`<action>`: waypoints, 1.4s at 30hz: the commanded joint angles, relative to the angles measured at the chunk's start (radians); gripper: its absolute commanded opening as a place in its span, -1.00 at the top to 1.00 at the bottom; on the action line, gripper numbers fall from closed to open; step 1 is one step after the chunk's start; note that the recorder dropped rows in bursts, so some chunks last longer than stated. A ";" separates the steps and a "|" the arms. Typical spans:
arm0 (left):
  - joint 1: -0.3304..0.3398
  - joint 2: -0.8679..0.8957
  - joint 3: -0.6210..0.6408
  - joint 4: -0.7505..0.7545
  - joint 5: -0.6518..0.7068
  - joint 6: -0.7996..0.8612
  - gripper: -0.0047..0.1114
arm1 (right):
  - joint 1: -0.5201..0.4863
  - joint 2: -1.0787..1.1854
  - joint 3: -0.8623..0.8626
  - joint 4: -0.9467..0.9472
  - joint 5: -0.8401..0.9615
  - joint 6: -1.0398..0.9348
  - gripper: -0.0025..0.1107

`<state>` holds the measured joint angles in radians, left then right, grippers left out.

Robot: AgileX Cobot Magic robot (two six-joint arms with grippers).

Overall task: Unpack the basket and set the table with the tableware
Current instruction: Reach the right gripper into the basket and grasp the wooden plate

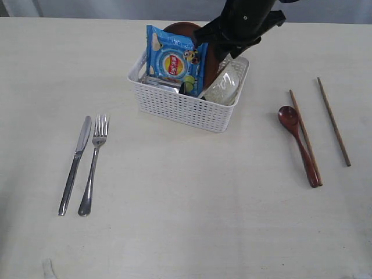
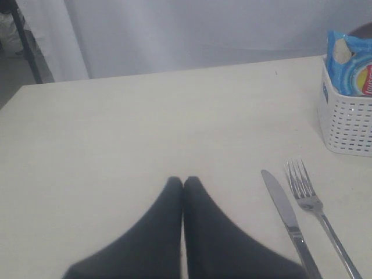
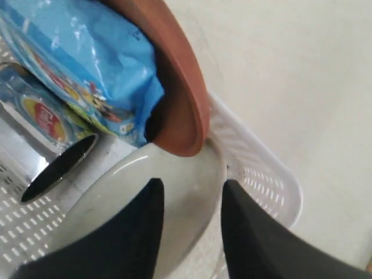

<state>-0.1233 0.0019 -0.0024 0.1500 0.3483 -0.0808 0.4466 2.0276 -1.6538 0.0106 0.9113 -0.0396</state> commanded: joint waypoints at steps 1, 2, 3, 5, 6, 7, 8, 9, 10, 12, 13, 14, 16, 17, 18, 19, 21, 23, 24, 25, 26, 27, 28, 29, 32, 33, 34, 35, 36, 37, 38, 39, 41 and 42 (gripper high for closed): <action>-0.005 -0.002 0.002 -0.003 -0.001 -0.002 0.92 | -0.011 -0.032 -0.009 0.054 -0.087 -0.140 0.21; -0.005 -0.002 0.002 -0.002 -0.001 -0.002 0.92 | -0.014 -0.034 -0.009 0.113 -0.102 -0.182 0.14; -0.005 -0.002 0.002 -0.002 -0.001 -0.002 0.92 | -0.021 -0.036 -0.009 0.171 -0.113 -0.234 0.06; -0.005 -0.002 0.002 -0.002 -0.001 -0.002 0.92 | -0.027 -0.035 -0.009 0.278 -0.126 -0.339 -0.06; -0.005 -0.002 0.002 -0.002 -0.001 -0.002 0.92 | -0.029 -0.035 -0.009 0.322 -0.131 -0.388 -0.10; -0.005 -0.002 0.002 -0.002 -0.001 -0.002 0.92 | -0.032 -0.032 -0.009 0.343 -0.139 -0.423 -0.11; -0.005 -0.002 0.002 -0.002 -0.001 -0.002 0.92 | -0.032 -0.031 -0.009 0.361 -0.154 -0.451 -0.10; -0.005 -0.002 0.002 -0.002 -0.001 -0.002 0.92 | -0.033 -0.025 -0.009 0.361 -0.177 -0.459 -0.10; -0.005 -0.002 0.002 -0.002 -0.001 -0.002 0.92 | -0.035 -0.022 -0.009 0.361 -0.202 -0.459 -0.10; -0.005 -0.002 0.002 -0.002 -0.001 -0.002 0.92 | -0.045 -0.011 -0.009 0.355 -0.242 -0.459 -0.10; -0.005 -0.002 0.002 -0.002 -0.001 -0.002 0.92 | -0.047 -0.008 -0.009 0.355 -0.256 -0.459 -0.10; -0.005 -0.002 0.002 -0.002 -0.001 -0.002 0.92 | -0.050 0.001 -0.009 0.357 -0.260 -0.465 -0.10; -0.005 -0.002 0.002 -0.002 -0.001 -0.002 0.92 | -0.051 0.016 -0.009 0.362 -0.265 -0.504 -0.10; -0.005 -0.002 0.002 -0.002 -0.001 -0.002 0.92 | -0.051 0.026 -0.009 0.364 -0.263 -0.517 -0.10; -0.005 -0.002 0.002 -0.002 -0.001 -0.002 0.92 | -0.051 0.037 -0.009 0.378 -0.259 -0.533 -0.10; -0.005 -0.002 0.002 -0.002 -0.001 -0.002 0.92 | -0.051 0.049 -0.009 0.400 -0.247 -0.558 -0.10; -0.005 -0.002 0.002 -0.002 -0.001 -0.002 0.92 | -0.051 0.070 -0.009 0.481 -0.205 -0.659 -0.10; -0.005 -0.002 0.002 -0.002 -0.001 -0.002 0.92 | -0.051 0.082 -0.009 0.586 -0.141 -0.789 -0.10; -0.005 -0.002 0.002 -0.002 -0.001 -0.002 0.92 | -0.051 0.085 -0.009 0.637 -0.117 -0.835 -0.10; -0.005 -0.002 0.002 -0.002 -0.001 -0.002 0.92 | -0.049 0.085 -0.009 0.670 -0.101 -0.878 -0.10; -0.005 -0.002 0.002 -0.002 -0.001 -0.002 0.92 | -0.047 0.085 -0.007 0.703 -0.095 -0.908 -0.10; -0.005 -0.002 0.002 -0.002 -0.001 -0.002 0.92 | -0.045 0.085 -0.007 0.710 -0.103 -0.916 -0.10; -0.005 -0.002 0.002 -0.002 -0.001 -0.002 0.92 | -0.043 0.085 -0.007 0.710 -0.120 -0.916 -0.10; -0.005 -0.002 0.002 -0.002 -0.001 -0.002 0.92 | -0.043 0.085 -0.007 0.705 -0.125 -0.916 -0.10; -0.005 -0.002 0.002 -0.002 -0.001 -0.002 0.92 | -0.043 0.085 -0.007 0.663 -0.126 -0.905 -0.10; -0.005 -0.002 0.002 -0.002 -0.001 -0.002 0.92 | -0.043 0.085 -0.007 0.649 -0.126 -0.893 -0.10; -0.005 -0.002 0.002 -0.002 -0.001 -0.002 0.92 | -0.043 0.085 -0.007 0.636 -0.130 -0.876 -0.06; -0.005 -0.002 0.002 -0.002 -0.001 -0.002 0.92 | -0.043 0.085 -0.007 0.626 -0.131 -0.860 0.02; -0.005 -0.002 0.002 -0.002 -0.001 -0.002 0.92 | -0.043 0.085 -0.007 0.621 -0.131 -0.856 0.10; -0.005 -0.002 0.002 -0.002 -0.001 -0.002 0.92 | -0.043 0.085 -0.007 0.616 -0.131 -0.856 0.23; -0.005 -0.002 0.002 -0.002 -0.001 -0.002 0.92 | -0.043 0.085 -0.007 0.608 -0.128 -0.856 0.38; -0.005 -0.002 0.002 -0.002 -0.001 -0.002 0.92 | -0.043 0.085 -0.007 0.603 -0.123 -0.854 0.53; -0.005 -0.002 0.002 -0.002 -0.001 -0.002 0.92 | -0.043 0.085 -0.007 0.573 -0.108 -0.854 0.81; -0.005 -0.002 0.002 -0.002 -0.001 -0.002 0.92 | -0.043 0.085 -0.007 0.562 -0.102 -0.851 0.91</action>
<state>-0.1233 0.0019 -0.0024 0.1500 0.3483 -0.0808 0.4064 2.1127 -1.6604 0.5986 0.7727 -0.9012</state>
